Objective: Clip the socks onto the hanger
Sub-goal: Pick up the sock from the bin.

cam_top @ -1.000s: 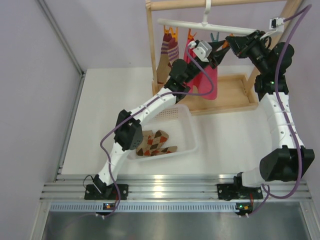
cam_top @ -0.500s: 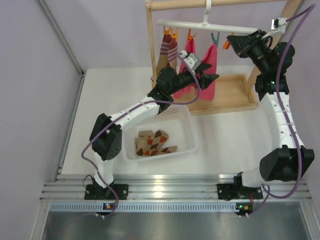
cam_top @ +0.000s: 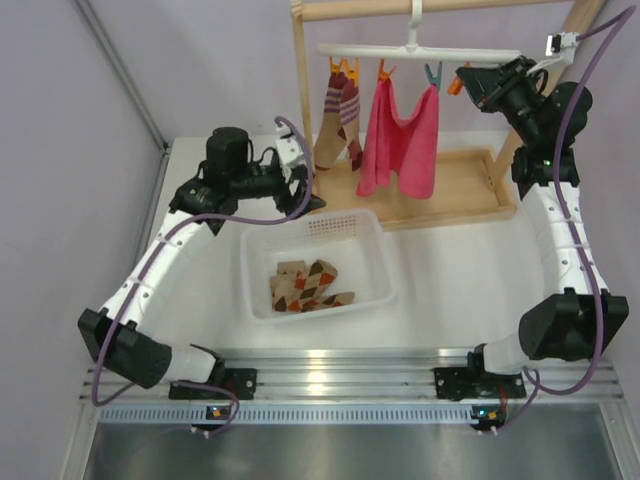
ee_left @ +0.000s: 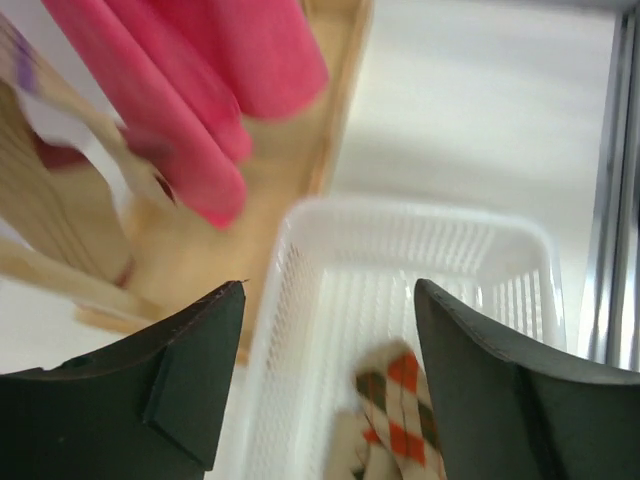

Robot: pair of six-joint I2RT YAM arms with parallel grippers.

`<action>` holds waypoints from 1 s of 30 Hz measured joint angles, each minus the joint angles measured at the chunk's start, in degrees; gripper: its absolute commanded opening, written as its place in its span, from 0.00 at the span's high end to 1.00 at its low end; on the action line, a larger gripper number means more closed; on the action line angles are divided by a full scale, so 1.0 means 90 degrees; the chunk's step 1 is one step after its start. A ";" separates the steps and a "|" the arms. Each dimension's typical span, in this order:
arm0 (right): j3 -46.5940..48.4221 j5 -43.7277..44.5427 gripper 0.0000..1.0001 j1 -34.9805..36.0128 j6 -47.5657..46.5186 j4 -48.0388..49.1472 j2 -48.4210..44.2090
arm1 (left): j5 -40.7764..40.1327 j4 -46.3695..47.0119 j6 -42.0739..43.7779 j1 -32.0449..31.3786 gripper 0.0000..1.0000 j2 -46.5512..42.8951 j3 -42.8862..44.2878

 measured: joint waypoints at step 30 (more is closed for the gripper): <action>0.0010 -0.0022 1.00 -0.0002 -0.0080 -0.0073 0.0015 | -0.3512 -0.1423 0.1319 0.0012 0.47 0.2142 -0.2193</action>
